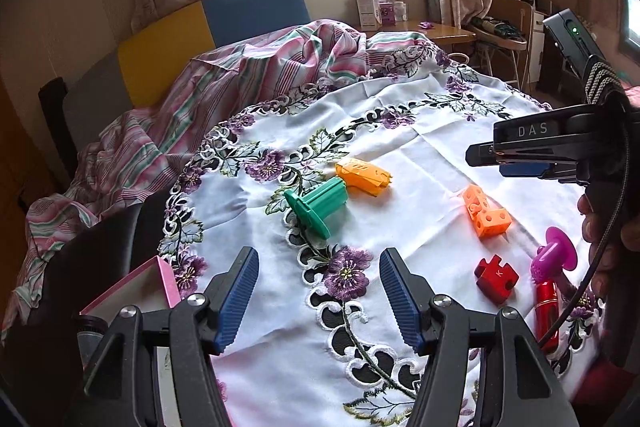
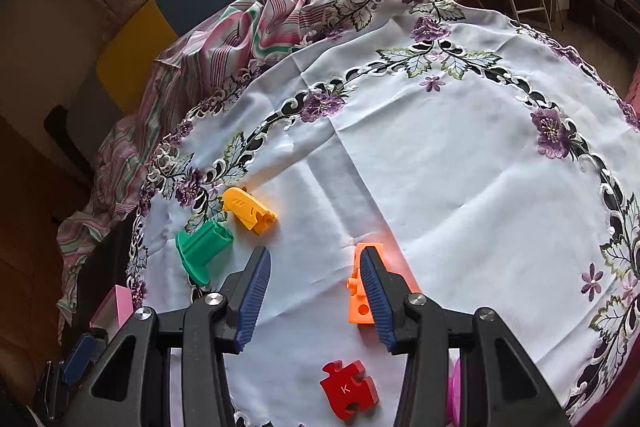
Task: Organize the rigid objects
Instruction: 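Move both tools back over the green and yellow pieces on the tablecloth, then grasp the green plastic piece with left tool and lift it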
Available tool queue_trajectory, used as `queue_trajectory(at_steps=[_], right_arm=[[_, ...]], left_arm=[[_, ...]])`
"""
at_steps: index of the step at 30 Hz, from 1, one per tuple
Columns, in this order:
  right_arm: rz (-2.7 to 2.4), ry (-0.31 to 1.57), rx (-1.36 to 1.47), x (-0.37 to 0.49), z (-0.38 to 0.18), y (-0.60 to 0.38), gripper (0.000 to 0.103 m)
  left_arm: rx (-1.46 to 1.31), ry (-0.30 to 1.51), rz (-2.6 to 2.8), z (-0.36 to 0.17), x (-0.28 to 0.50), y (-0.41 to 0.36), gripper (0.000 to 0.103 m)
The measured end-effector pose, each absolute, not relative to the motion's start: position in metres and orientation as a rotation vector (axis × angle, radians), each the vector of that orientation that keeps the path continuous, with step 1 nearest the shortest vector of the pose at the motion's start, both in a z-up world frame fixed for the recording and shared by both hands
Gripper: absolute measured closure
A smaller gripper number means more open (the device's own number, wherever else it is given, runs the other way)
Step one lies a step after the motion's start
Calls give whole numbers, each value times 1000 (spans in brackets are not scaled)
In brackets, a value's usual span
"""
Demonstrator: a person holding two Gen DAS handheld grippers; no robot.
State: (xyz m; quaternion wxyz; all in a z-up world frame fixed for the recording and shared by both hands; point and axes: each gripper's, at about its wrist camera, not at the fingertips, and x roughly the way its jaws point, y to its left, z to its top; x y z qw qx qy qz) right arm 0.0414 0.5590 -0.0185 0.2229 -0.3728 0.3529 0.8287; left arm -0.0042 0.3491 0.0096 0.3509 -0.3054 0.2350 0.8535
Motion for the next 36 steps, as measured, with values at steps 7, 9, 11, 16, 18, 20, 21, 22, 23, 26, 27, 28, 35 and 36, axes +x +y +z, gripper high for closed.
queue_trajectory(at_steps=[7,9,11,16,18,20,21,22,23,26,27,28,35,36], right_arm=[[2282,989,-1027,42,-19,561,56],[2281,993,-1027,42,-19,562,56],[2279,997,-1026,42,-19,563,56],[2268,1006,-1022,44,-19,565,56],[2260,1011,-1022,45,-20,566,56],[2251,1021,-1019,46,-21,567,56],[2247,1026,-1017,47,-21,569,56],[2244,1031,-1012,48,-21,569,56],[2240,1036,-1008,49,-21,571,56],[2230,1053,-1000,51,-23,573,56],[2228,1060,-1000,51,-23,574,56],[2227,1064,-1000,51,-24,574,56],[2228,1069,-1004,50,-24,574,56],[2229,1068,-1005,50,-24,574,56]], left_arm=[[-780,628,2187,7,-4,364,37],[-777,633,2183,7,-4,367,37],[-778,638,2177,6,-5,371,37],[-779,647,2166,4,-6,381,37],[-782,647,2163,3,-7,384,37],[-780,650,2161,2,-8,387,37],[-780,650,2159,2,-9,389,37],[-781,651,2157,2,-10,390,37],[-782,652,2155,1,-10,392,37],[-786,653,2151,-1,-13,396,37],[-787,654,2149,-2,-13,398,37],[-788,655,2148,-3,-14,400,37],[-933,535,2117,-14,-45,406,34],[-968,501,2123,-15,-55,405,34]])
